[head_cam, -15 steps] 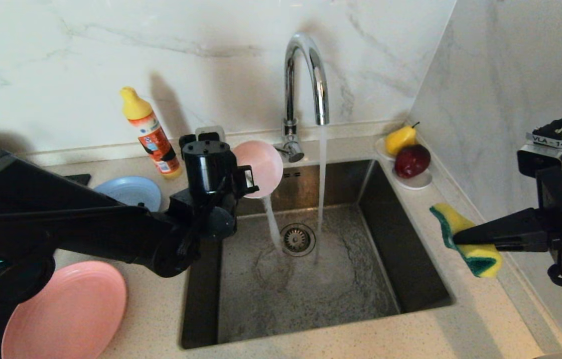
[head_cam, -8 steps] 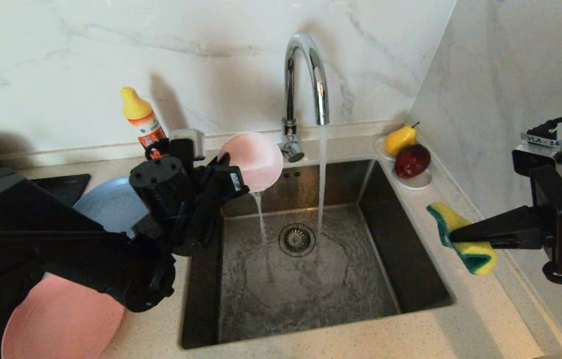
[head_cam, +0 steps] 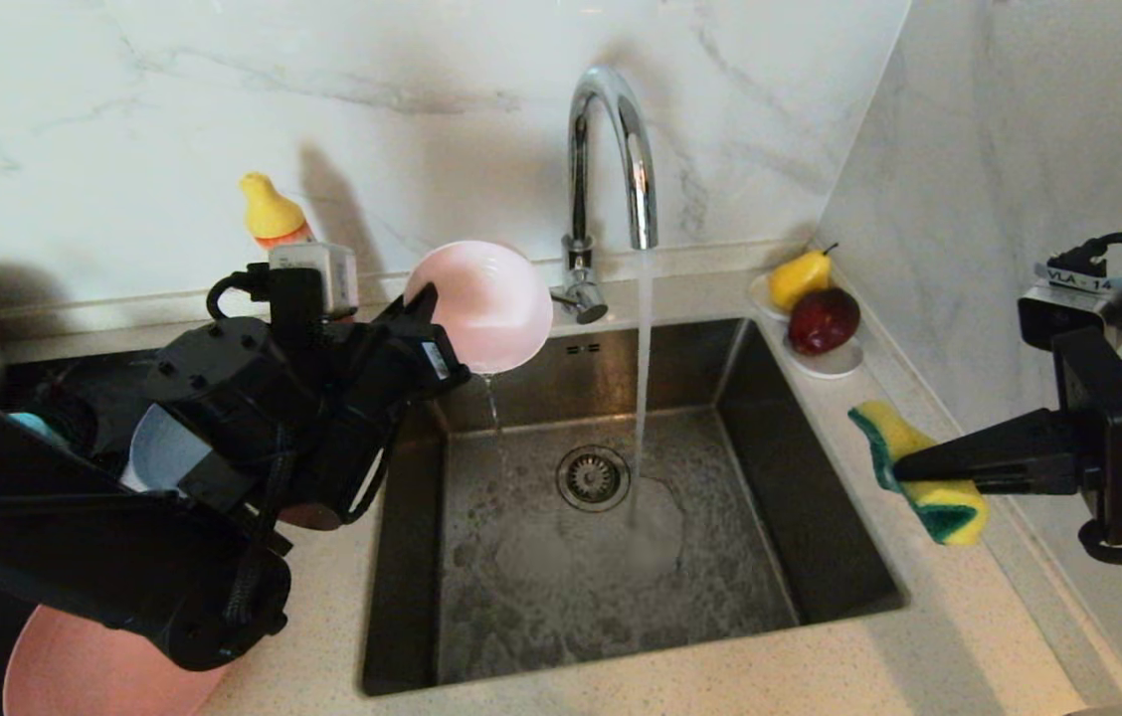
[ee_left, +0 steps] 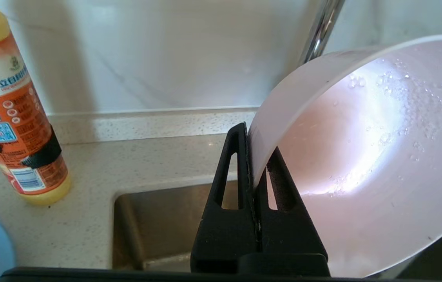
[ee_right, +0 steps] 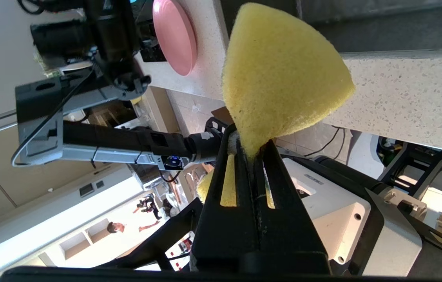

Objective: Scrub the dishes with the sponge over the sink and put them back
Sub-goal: Rinse the bowl, then place the bowl on the table

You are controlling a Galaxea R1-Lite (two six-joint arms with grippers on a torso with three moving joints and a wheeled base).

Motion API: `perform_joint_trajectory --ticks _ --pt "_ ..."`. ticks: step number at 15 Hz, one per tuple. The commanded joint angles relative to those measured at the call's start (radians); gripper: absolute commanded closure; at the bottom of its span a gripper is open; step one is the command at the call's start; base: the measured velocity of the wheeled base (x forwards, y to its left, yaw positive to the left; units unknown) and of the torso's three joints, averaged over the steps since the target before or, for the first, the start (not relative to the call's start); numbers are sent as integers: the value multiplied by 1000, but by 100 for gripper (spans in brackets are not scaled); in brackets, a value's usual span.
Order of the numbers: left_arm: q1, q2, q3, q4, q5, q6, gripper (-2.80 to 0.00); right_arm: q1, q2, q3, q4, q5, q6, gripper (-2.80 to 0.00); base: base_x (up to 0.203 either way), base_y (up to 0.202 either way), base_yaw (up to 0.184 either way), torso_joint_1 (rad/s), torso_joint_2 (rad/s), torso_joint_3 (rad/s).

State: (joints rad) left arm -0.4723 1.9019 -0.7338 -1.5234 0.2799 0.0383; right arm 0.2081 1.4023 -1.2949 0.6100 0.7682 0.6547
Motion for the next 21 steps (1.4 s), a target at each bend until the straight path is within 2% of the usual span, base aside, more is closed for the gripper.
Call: perform_joint_trajectory --ticks 1,3,4,6,7,8,9,11,13,14,15,17,21 --pt "0 -23 13 -7 2 -1 0 1 1 -3 4 4 5 0 0 0 0 0 0 0" --pt "9 -28 5 11 8 -1 0 1 -9 0 5 5 6 0 0 0 0 0 0 0" --pt "18 -38 1 69 20 -3 0 1 -14 6 5 3 6 0 0 0 0 0 0 0" --pt "27 -101 -7 254 36 -33 0 0 -21 17 11 2 8 0 0 0 0 0 0 0" --pt "33 -139 -22 394 37 -64 0 0 -29 18 14 2 9 0 0 0 0 0 0 0" --pt "38 -175 -46 567 37 -96 0 0 -43 26 16 2 8 0 0 0 0 0 0 0" --pt "42 -217 -89 792 36 -136 0 1 -60 40 16 2 7 0 0 0 0 0 0 0" --pt "48 -294 -234 1315 6 -247 0 3 -82 58 35 0 5 0 0 0 0 0 0 0" --pt "64 -370 -468 1797 -87 -378 0 4 -94 63 58 0 2 0 0 0 0 0 0 0" --pt "85 -410 -560 1990 -134 -431 0 3 -96 66 65 -1 0 0 0 0 0 0 0 0" --pt "122 -465 -615 2116 -172 -488 0 1 -108 78 65 -2 -1 0 0 0 0 0 0 0" --pt "235 -524 -634 2209 -208 -548 0 -2 -124 105 66 -5 -3 0 0 0 0 0 0 0" --pt "535 -578 -633 2266 -236 -630 0 -62 -83 93 62 -6 -31 0 0 0 0 0 0 0"
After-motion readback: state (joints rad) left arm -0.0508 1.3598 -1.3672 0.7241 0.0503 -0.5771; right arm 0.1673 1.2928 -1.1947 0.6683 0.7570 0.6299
